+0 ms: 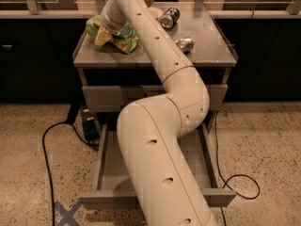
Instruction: Place green rice chip bag into middle drawer
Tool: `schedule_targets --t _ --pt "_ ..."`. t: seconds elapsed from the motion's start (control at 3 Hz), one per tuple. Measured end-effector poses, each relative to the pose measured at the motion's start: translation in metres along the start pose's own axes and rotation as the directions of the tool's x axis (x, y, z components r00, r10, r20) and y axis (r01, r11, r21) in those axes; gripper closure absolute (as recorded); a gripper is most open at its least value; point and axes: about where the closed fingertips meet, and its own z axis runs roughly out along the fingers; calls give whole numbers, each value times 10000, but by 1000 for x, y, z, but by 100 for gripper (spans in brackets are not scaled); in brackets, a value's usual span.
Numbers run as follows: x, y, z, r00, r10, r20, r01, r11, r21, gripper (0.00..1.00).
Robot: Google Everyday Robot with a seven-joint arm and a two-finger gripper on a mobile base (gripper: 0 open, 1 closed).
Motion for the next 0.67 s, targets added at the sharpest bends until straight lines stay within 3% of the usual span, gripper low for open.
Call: schedule_targets --t 0.33,0.67 --pt "0 0 0 10000 0 0 0 10000 0 65" --pt "-5 -1 -23 9995 -265 142 266 9996 -75 88"
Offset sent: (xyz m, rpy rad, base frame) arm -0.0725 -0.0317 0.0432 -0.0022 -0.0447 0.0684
